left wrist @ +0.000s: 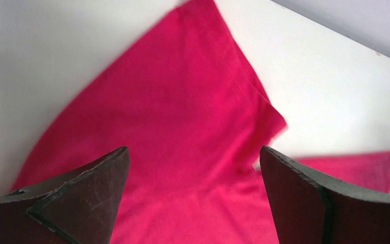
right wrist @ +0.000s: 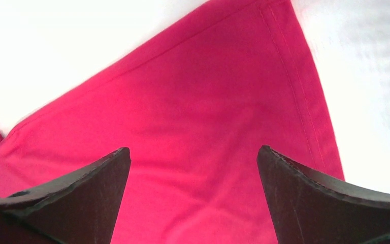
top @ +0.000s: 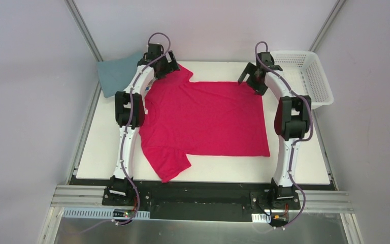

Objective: Fold and stack the t-shirts
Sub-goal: Flatten out the tshirt, then grab the side of the flattened tshirt closest away from the robot with both arms

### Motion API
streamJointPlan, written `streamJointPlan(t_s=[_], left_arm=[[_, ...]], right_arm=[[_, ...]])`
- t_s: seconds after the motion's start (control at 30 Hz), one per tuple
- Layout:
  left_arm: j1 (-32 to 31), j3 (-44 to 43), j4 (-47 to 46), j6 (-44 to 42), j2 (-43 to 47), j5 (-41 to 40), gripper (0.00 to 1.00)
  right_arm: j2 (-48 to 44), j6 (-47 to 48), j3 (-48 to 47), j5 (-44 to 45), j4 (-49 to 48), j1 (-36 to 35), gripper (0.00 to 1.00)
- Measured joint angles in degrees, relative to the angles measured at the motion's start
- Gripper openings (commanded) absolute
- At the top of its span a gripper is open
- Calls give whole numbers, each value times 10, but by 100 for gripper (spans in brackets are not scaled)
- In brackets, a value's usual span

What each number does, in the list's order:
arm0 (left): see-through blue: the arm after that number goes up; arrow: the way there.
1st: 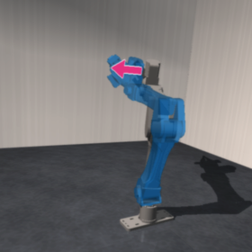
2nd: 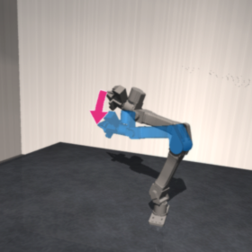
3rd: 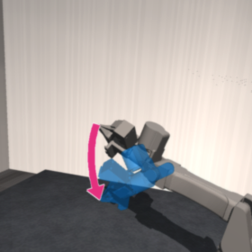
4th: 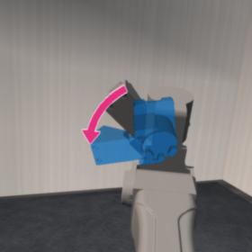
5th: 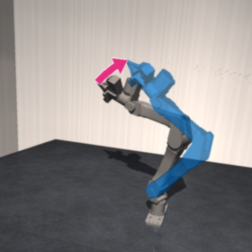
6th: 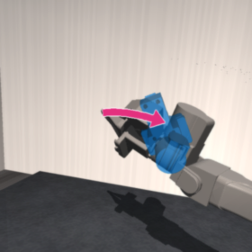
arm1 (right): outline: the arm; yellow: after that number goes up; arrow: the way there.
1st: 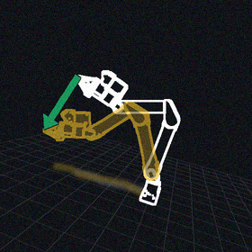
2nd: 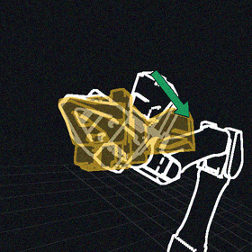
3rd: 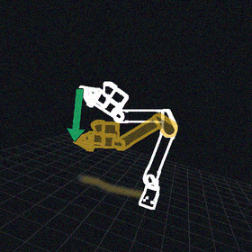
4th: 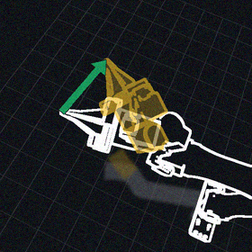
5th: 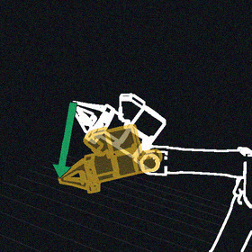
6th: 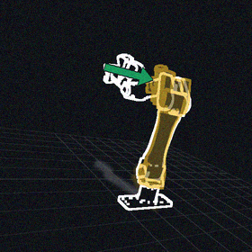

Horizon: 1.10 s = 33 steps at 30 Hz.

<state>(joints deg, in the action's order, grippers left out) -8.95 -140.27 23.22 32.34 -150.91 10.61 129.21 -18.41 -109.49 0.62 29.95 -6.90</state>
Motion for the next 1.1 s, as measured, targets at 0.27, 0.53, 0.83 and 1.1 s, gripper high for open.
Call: streamJointPlan(t_s=[0.27,0.53,0.83,1.1], left_arm=[[-25,240,7,-39,271,19,99],[-160,641,-23,-21,665,-102,99],[-316,970,65,88,871,-171,98],[-372,1100,132,219,1044,-122,86]], right_arm=[[-268,0,195,21,-13,-42,100],[-507,-46,508,30,-62,-68,100],[-665,-90,685,40,-57,-57,100],[-719,-95,707,58,-61,-54,100]])
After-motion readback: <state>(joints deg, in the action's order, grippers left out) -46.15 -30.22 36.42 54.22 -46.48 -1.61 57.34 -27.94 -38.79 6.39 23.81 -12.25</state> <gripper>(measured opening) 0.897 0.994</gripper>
